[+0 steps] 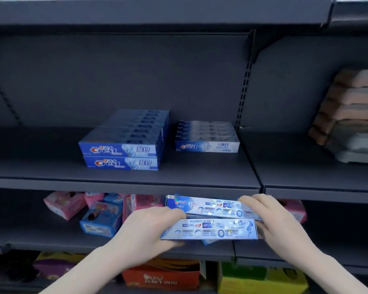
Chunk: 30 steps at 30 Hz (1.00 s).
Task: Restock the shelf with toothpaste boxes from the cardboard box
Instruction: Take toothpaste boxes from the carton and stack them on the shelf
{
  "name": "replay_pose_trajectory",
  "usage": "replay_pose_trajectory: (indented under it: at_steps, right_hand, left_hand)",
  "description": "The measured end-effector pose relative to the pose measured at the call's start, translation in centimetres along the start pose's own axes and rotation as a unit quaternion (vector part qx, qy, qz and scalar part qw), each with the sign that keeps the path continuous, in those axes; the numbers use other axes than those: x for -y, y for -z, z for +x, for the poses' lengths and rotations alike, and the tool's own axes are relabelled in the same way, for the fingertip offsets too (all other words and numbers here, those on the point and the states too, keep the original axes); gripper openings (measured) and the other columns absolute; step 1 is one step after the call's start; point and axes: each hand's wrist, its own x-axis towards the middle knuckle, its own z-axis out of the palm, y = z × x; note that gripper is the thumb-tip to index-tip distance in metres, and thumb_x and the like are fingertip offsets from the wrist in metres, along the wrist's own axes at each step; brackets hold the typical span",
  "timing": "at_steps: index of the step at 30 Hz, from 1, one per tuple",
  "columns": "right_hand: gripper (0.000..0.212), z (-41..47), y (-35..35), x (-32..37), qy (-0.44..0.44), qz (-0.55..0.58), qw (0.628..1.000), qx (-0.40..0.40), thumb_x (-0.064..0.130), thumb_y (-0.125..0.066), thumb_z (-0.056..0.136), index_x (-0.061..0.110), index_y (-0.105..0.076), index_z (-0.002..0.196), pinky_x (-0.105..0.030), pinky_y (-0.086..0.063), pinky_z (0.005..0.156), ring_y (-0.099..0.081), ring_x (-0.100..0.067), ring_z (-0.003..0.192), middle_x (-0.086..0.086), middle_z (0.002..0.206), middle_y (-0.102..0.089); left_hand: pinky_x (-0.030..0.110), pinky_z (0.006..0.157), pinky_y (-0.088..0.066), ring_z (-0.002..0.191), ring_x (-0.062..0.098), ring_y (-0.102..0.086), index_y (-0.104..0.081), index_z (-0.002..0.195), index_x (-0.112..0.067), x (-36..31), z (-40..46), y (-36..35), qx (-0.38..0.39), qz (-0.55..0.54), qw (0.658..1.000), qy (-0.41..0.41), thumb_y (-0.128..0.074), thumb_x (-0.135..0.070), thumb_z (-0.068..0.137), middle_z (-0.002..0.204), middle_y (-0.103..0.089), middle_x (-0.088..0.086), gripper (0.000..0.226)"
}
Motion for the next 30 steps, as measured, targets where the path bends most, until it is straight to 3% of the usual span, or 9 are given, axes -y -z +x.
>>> replay_pose_trajectory:
  at_steps: [2,6,10,16,22,24,28,30]
  right_hand:
    - [0.049,0.8,0.7,-0.6,-0.015,0.016,1.000,0.002,0.005,-0.060,0.081,0.027,-0.050,0.123,-0.034,-0.048,0.078,-0.041,-0.010,0.105,0.009,0.111,-0.050]
    - [0.048,2.6,1.5,-2.3,-0.021,0.023,0.999,-0.012,0.007,-0.056,0.086,0.028,-0.046,0.128,-0.025,-0.040,0.083,-0.037,-0.005,0.107,0.017,0.111,-0.042]
    - [0.049,4.5,2.0,-4.1,-0.029,0.029,0.999,-0.011,0.003,-0.056,0.085,0.024,-0.047,0.129,-0.019,-0.033,0.082,-0.044,-0.012,0.108,0.013,0.109,-0.044]
    - [0.049,7.7,1.8,-6.6,-0.041,0.048,0.998,0.010,0.004,-0.056,0.085,0.024,-0.047,0.129,-0.017,-0.031,0.080,-0.045,-0.013,0.110,0.010,0.110,-0.046]
    - [0.051,11.0,0.8,-9.2,-0.049,0.081,0.995,0.029,0.003,-0.063,0.080,0.021,-0.053,0.127,-0.027,-0.041,0.091,-0.052,-0.018,0.108,-0.002,0.111,-0.053]
    - [0.050,11.9,0.6,-9.6,-0.048,0.109,0.993,0.025,0.001,-0.066,0.078,0.021,-0.056,0.124,-0.024,-0.041,0.093,-0.054,-0.018,0.107,-0.003,0.112,-0.053]
    - [0.051,12.9,0.4,-9.9,-0.047,0.169,0.985,0.003,0.000,-0.073,0.074,0.027,-0.059,0.115,-0.001,-0.032,0.088,-0.054,-0.013,0.103,0.010,0.105,-0.052]
    - [0.058,13.0,0.4,-10.5,-0.065,0.191,0.979,-0.012,0.001,-0.074,0.072,0.031,-0.052,0.117,-0.004,-0.032,0.088,-0.051,-0.014,0.109,0.006,0.111,-0.054]
  left_hand:
    - [0.027,0.067,-0.040,0.088,0.009,-0.055,-0.042,0.101,-0.039,-0.2,1.4,0.8,-0.009,0.011,1.000,-0.009,-0.040,-0.062,0.072,0.093,-0.060,-0.013,0.038]
    - [0.026,0.070,-0.038,0.091,0.010,-0.053,-0.047,0.104,-0.034,0.0,4.6,1.8,-0.011,0.033,0.999,-0.012,-0.035,-0.060,0.073,0.098,-0.058,-0.011,0.042]
    - [0.029,0.075,-0.041,0.096,0.011,-0.052,-0.048,0.108,-0.033,0.5,7.9,1.9,-0.003,0.057,0.998,-0.007,-0.054,-0.050,0.080,0.101,-0.058,-0.010,0.033]
    - [0.030,0.081,-0.040,0.105,0.013,-0.053,-0.047,0.119,-0.034,2.0,11.8,0.8,0.013,0.052,0.999,0.007,-0.062,-0.053,0.078,0.112,-0.058,-0.011,0.047]
    - [0.029,0.085,-0.042,0.112,0.016,-0.053,-0.047,0.128,-0.033,3.6,14.1,0.4,-0.009,0.049,0.999,0.004,-0.062,-0.056,0.079,0.123,-0.059,-0.008,0.056]
    - [0.029,0.084,-0.043,0.112,0.018,-0.054,-0.049,0.127,-0.032,4.2,14.6,0.2,-0.019,0.037,0.999,0.004,-0.063,-0.055,0.078,0.122,-0.061,-0.007,0.057]
    - [0.031,0.076,-0.048,0.100,0.021,-0.060,-0.052,0.118,-0.031,5.4,15.0,-0.5,-0.052,0.041,0.998,-0.022,-0.053,-0.064,0.072,0.108,-0.066,-0.003,0.057]
    - [0.030,0.068,-0.049,0.090,0.022,-0.063,-0.056,0.111,-0.029,5.7,15.1,-0.8,-0.066,0.055,0.995,-0.049,-0.044,-0.070,0.070,0.097,-0.068,-0.003,0.059]
